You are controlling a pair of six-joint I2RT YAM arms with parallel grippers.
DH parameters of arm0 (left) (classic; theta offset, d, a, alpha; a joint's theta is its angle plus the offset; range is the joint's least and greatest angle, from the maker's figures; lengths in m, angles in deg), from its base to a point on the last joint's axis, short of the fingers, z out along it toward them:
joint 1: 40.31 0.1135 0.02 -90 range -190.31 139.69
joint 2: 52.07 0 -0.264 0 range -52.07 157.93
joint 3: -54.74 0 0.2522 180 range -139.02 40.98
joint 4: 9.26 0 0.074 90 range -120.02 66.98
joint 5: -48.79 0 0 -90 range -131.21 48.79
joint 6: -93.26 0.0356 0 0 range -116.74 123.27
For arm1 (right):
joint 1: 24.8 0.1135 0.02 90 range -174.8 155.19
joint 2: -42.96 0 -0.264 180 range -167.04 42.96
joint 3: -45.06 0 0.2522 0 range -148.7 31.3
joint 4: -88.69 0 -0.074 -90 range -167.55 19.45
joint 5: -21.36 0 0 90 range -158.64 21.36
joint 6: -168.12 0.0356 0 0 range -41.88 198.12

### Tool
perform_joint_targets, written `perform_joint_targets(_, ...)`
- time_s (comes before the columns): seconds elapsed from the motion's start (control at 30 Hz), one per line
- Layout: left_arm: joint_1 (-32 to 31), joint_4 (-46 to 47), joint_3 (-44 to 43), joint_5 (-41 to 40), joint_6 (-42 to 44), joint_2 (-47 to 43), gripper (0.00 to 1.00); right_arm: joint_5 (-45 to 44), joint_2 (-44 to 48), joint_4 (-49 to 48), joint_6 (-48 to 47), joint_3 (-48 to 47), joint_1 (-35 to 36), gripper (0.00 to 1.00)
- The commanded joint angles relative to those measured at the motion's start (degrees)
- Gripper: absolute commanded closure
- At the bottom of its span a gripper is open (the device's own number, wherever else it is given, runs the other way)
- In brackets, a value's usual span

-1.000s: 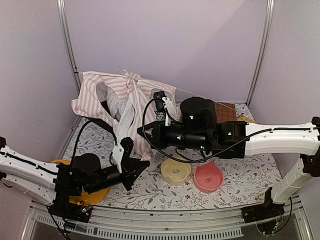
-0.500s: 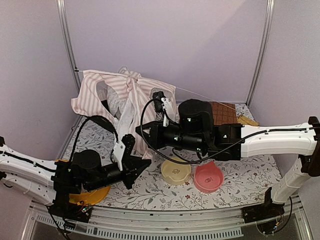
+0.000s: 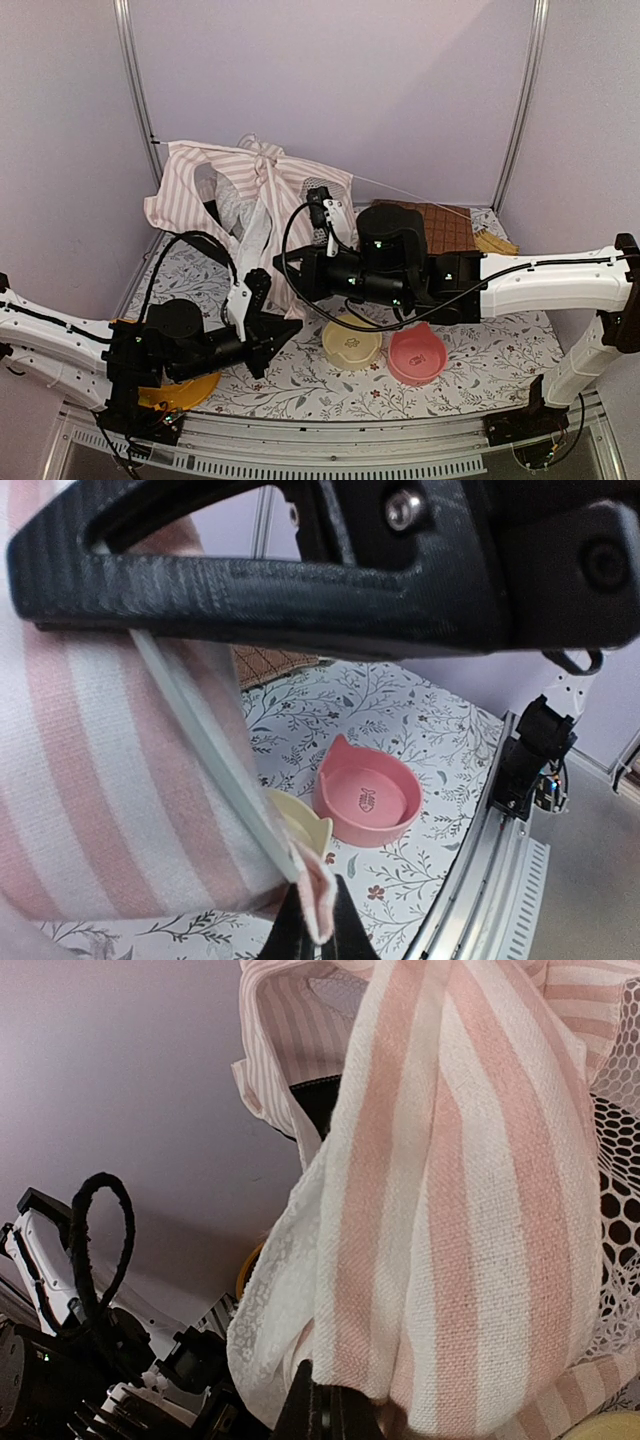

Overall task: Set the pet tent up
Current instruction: Insert the tent pole into the pole socket of the pet tent.

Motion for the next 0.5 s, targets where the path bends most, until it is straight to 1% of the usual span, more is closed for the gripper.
perform_joint_targets(0.0,-0.44,0.50,0.55,0.59,-2.11,-0.76,1.00,-3.32,0.28,-5.87,-3.28,-0.67,-1.10,1.00)
perform_joint_targets(0.13,0.66,1.30,1.68,1.89,-3.72,-1.60,1.00,-2.99,0.51,-5.74,-3.53,-0.81,-1.15,1.00)
perform_joint_targets(0.47,1.73,1.17,1.48,3.25,-4.33,-1.98,1.00,-2.01,-0.61,-5.34,-3.85,-1.87,-1.15,1.00)
